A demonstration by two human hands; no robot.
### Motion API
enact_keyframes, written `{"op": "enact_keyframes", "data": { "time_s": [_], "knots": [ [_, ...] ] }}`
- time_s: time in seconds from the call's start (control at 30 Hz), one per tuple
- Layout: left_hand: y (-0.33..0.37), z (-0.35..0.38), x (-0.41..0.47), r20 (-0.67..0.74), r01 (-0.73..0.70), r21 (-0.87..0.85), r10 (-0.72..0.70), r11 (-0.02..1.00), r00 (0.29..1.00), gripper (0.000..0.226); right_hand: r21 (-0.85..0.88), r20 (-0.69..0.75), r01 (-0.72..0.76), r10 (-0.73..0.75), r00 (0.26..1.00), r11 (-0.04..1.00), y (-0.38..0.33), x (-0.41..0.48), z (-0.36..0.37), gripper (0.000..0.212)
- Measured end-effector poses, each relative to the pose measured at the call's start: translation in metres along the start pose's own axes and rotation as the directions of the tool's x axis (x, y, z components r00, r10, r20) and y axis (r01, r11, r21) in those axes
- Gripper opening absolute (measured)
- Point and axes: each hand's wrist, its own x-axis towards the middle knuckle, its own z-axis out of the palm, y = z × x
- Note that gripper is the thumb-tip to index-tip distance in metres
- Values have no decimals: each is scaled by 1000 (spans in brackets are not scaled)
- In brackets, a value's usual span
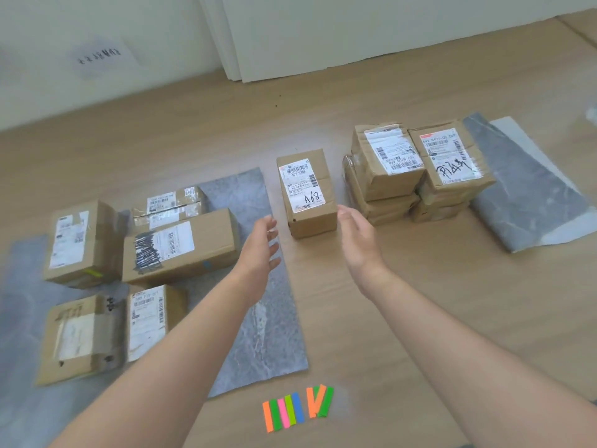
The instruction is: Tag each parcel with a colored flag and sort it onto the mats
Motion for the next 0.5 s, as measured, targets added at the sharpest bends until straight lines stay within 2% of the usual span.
{"op": "enact_keyframes", "data": {
  "time_s": [0.2, 0.4, 0.5],
  "knots": [
    [2, 8, 49, 15, 2, -1, -2, 1000, 1000, 49, -36, -34, 6, -7, 999, 999, 4, 45, 14, 42],
    [-8, 12, 83, 49, 17, -6, -16, 1000, 999, 53, -84, -47, -50, 46, 998, 995, 18, 73, 29, 51],
    [-11, 13, 92, 77, 18, -20, -16, 1000, 997, 41, -82, -50, -95, 91, 995, 992, 25, 83, 34, 52]
  ]
}}
